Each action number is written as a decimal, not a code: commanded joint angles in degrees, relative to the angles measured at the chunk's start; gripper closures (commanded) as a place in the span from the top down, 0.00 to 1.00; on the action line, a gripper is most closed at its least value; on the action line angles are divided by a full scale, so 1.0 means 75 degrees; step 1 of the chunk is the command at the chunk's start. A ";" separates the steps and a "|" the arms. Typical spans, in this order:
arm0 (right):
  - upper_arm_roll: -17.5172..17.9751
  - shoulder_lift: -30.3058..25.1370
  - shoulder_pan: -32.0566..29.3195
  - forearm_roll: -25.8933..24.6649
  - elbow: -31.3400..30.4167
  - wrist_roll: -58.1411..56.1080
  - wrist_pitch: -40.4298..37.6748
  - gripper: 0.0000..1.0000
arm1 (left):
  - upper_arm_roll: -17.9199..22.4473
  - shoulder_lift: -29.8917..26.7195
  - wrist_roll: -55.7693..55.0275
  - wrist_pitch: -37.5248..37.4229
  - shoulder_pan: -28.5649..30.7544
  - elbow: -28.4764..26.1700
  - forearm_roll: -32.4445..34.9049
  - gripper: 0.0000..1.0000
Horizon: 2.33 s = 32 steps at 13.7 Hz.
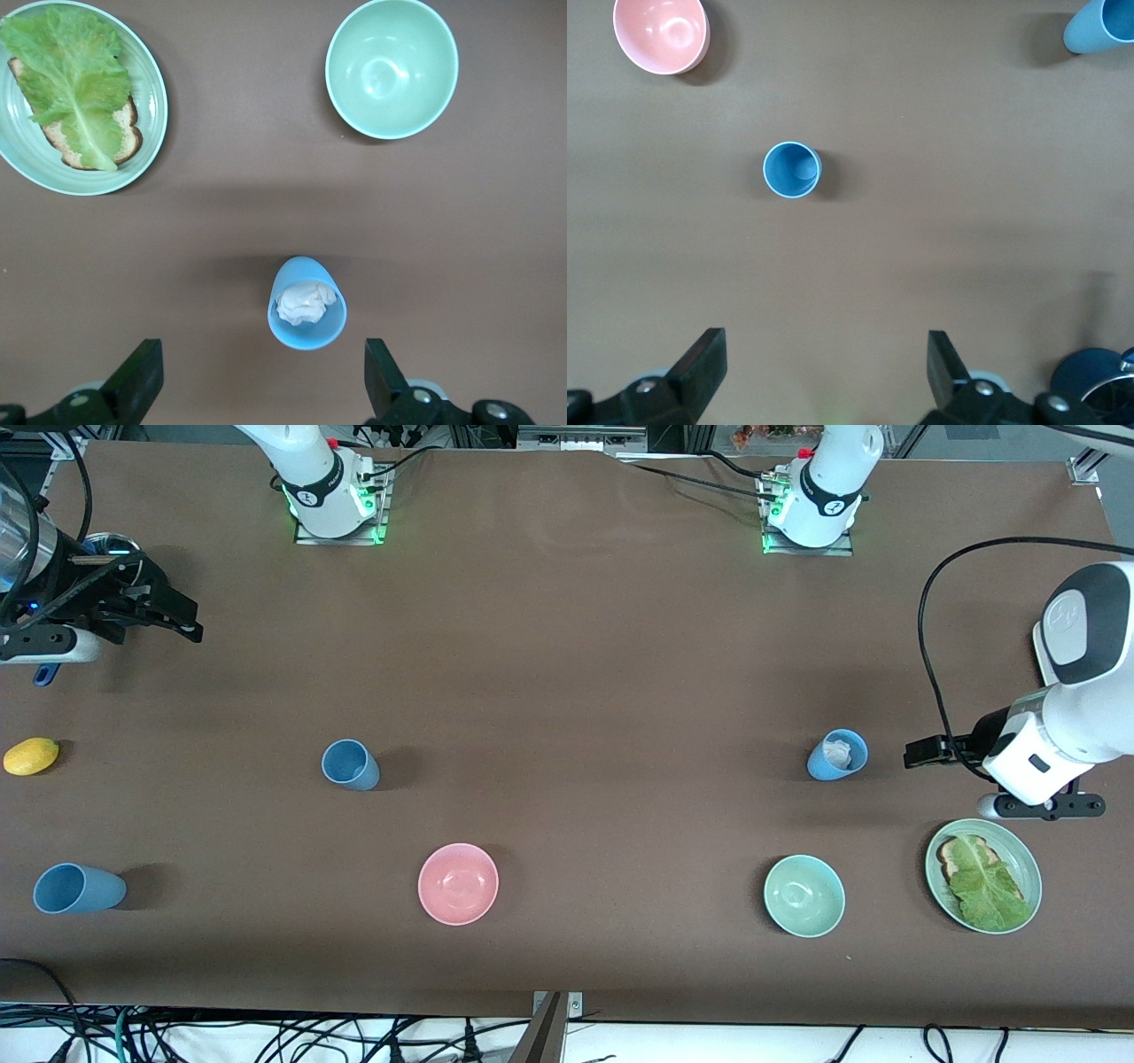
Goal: Stack blue cups with both arms
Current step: 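Move the left gripper toward the blue cup holding white tissue, then lower the left gripper around the tissue cup and close it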
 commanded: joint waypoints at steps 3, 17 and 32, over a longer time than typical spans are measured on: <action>0.0000 -0.0095 -0.0008 -0.0030 -0.0095 0.0222 0.0107 1.00 | 0.0006 -0.0071 0.0183 0.0752 0.0165 -0.0739 0.0121 1.00; -0.0036 -0.0119 -0.0019 -0.0241 -0.0177 0.0105 0.0154 1.00 | 0.0018 -0.0352 0.0430 0.3562 0.0259 -0.3093 0.0121 1.00; 0.0093 -0.0084 -0.0008 -0.0229 -0.0236 0.0210 0.0166 1.00 | -0.0041 -0.1512 0.0453 0.6386 0.0118 -0.5753 0.0167 1.00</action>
